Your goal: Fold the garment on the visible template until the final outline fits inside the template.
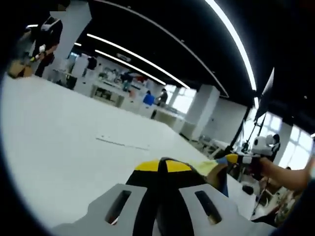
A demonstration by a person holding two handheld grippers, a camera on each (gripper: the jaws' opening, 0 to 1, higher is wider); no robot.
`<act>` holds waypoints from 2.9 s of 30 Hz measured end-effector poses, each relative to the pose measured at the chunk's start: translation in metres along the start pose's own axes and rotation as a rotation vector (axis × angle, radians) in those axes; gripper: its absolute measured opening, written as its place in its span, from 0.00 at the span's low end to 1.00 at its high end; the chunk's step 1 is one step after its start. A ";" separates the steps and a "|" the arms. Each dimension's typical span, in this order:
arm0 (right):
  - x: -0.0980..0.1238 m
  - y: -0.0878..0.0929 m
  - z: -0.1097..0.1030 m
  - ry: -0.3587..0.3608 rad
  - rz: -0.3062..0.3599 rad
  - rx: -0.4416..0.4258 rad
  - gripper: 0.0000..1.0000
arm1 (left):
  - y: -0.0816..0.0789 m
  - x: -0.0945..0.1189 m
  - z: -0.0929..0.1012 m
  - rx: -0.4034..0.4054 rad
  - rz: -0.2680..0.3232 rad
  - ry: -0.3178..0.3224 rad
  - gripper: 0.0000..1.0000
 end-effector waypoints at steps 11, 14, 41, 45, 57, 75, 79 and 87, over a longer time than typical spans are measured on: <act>-0.051 -0.019 0.042 0.107 0.026 -0.006 0.00 | -0.027 -0.055 -0.022 -0.038 0.080 -0.099 0.00; -0.065 -0.017 0.055 0.134 0.016 -0.015 0.00 | -0.020 -0.070 -0.032 -0.034 0.071 -0.120 0.00; -0.171 0.087 0.113 0.258 -0.216 -0.136 0.00 | 0.078 -0.147 -0.143 -0.235 -0.198 -0.362 0.00; -0.174 0.095 0.116 0.246 -0.243 -0.109 0.00 | 0.089 -0.149 -0.148 -0.241 -0.225 -0.356 0.00; -0.173 0.094 0.117 0.224 -0.260 -0.069 0.01 | 0.091 -0.148 -0.152 -0.294 -0.249 -0.361 0.10; -0.138 0.064 0.050 0.017 -0.233 -0.069 0.70 | 0.070 -0.096 -0.118 -0.356 -0.238 -0.191 0.84; -0.122 0.063 0.032 -0.041 -0.233 -0.076 0.79 | 0.069 -0.079 -0.108 -0.388 -0.263 -0.148 0.91; -0.088 0.073 -0.001 -0.128 -0.266 -0.019 0.93 | 0.075 -0.046 -0.094 -0.396 -0.292 -0.090 0.93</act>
Point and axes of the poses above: the point that each gripper's makers call its tool centre point, and the gripper's own axes: x roughly backward along the fingers, z roughly to its right, y roughly out of its underside, the point moved 1 cm from there along x, roughly backward along the fingers
